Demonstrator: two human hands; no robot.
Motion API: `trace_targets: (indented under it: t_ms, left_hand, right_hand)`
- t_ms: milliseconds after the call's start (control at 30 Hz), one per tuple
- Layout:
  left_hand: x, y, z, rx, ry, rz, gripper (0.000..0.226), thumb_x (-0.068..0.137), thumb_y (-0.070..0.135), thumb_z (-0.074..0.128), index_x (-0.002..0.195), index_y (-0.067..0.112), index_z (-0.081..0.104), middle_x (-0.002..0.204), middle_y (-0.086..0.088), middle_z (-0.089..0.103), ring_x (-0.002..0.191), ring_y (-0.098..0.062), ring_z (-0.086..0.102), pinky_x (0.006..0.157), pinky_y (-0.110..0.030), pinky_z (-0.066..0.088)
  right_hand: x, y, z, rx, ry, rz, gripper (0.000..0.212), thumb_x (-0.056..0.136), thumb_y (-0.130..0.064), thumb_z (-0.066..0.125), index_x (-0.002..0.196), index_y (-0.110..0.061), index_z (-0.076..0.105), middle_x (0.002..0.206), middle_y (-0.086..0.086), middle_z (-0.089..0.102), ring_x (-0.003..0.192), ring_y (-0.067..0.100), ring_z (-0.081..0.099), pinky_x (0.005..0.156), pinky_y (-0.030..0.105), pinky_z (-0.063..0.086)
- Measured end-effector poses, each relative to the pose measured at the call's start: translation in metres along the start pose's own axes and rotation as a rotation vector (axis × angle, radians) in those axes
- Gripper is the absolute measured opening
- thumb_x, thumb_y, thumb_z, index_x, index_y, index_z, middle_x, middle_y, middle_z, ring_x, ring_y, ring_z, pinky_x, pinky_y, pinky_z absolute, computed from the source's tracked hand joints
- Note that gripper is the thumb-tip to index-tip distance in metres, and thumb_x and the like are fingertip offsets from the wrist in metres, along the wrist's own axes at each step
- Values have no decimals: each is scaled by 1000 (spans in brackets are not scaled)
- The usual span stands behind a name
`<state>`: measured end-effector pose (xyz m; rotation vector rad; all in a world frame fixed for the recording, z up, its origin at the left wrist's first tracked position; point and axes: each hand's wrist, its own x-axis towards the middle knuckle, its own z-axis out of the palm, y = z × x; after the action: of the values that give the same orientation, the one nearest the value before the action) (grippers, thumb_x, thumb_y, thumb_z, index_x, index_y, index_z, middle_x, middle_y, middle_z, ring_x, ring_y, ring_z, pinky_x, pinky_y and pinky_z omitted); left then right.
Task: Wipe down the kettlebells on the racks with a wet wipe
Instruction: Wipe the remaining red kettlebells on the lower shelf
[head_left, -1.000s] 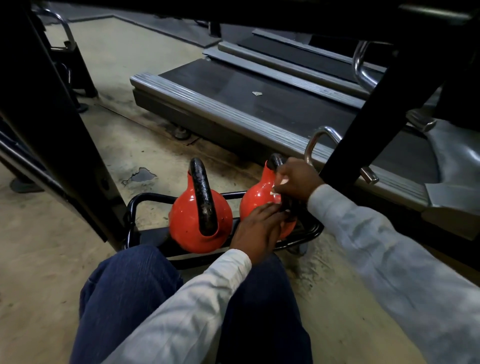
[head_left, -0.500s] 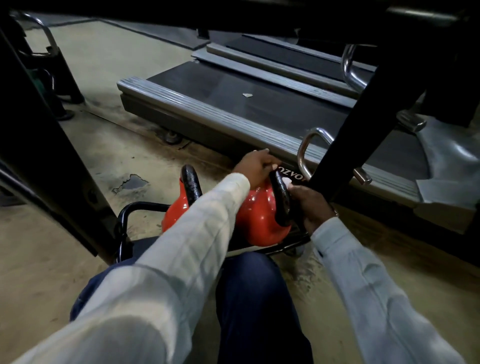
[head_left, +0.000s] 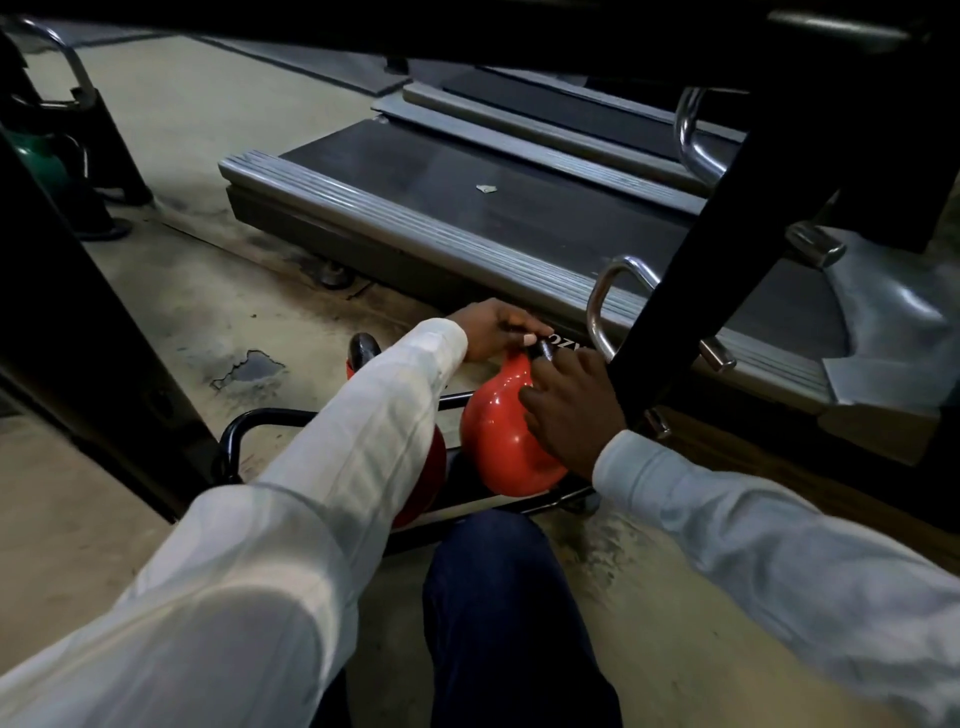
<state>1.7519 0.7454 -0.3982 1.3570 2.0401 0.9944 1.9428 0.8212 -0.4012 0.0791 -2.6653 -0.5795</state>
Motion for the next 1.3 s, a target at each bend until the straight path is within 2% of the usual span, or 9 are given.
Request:
trace_targets:
  t_ms: [100, 367, 500, 633, 767, 867, 967, 1067, 1300]
  left_hand:
    - [-1, -3, 3, -2, 19, 1, 29, 92, 23, 64, 119, 32, 68, 126, 14, 64, 126, -6, 50, 112, -25, 31]
    - [-5, -1, 13, 54, 54, -57, 35, 90, 32, 65, 125, 37, 62, 139, 6, 55, 135, -15, 42, 116, -34, 29]
    - [-2, 5, 20, 231, 122, -115, 41, 80, 56, 57, 120, 49, 60, 133, 8, 59, 133, -21, 44, 113, -41, 34]
    - [5, 3, 23, 363, 140, -173, 52, 64, 71, 39, 114, 63, 52, 126, 17, 61, 130, -19, 46, 111, -47, 34]
    - [4, 7, 24, 312, 169, -161, 44, 71, 59, 50, 114, 57, 59, 128, 16, 61, 129, -20, 46, 109, -45, 38]
    - [3, 6, 23, 270, 163, -145, 36, 79, 49, 60, 115, 52, 62, 128, 11, 62, 126, -20, 50, 107, -42, 41]
    - [1, 8, 23, 299, 187, -153, 32, 87, 41, 63, 118, 49, 62, 132, 9, 60, 127, -21, 49, 107, -42, 41]
    - [-1, 14, 24, 325, 197, -198, 32, 87, 42, 63, 117, 51, 62, 132, 8, 60, 127, -21, 49, 107, -42, 42]
    - [0, 18, 25, 368, 183, -223, 31, 86, 46, 63, 115, 55, 61, 132, 10, 60, 126, -22, 50, 105, -44, 43]
  right_hand:
    - [-16, 2, -7, 121, 80, 82, 10, 79, -32, 65, 79, -22, 67, 89, 1, 63, 89, 29, 57, 85, 42, 35]
    - [-15, 0, -12, 834, -36, 926, 22, 91, -31, 57, 93, -17, 74, 92, 4, 74, 90, 24, 68, 85, 36, 51]
    - [9, 6, -1, 1740, -162, 1424, 27, 90, 1, 45, 74, -8, 65, 67, 10, 63, 61, 23, 61, 74, 39, 49]
    - [-5, 3, -1, 1934, -187, 1419, 28, 90, -1, 40, 74, -9, 61, 56, 3, 61, 53, 17, 59, 52, 23, 48]
    - [-40, 6, -10, 1740, -10, 1325, 25, 87, 3, 55, 66, -10, 61, 52, -2, 62, 51, 10, 57, 50, 20, 48]
    - [-41, 5, -6, 1483, 77, 1156, 7, 76, -20, 76, 73, -22, 71, 77, 2, 73, 75, 17, 67, 76, 38, 56]
    - [-25, 0, 10, 864, 65, 825, 16, 65, -41, 77, 76, -32, 68, 92, 0, 64, 92, 21, 57, 84, 38, 44]
    - [-9, -16, 9, 297, 19, 543, 17, 71, -35, 67, 85, -27, 70, 97, 3, 54, 98, 28, 48, 91, 43, 33]
    - [-55, -18, 1, 418, 153, 578, 16, 81, -46, 65, 87, -32, 71, 100, -6, 58, 109, 22, 50, 109, 52, 24]
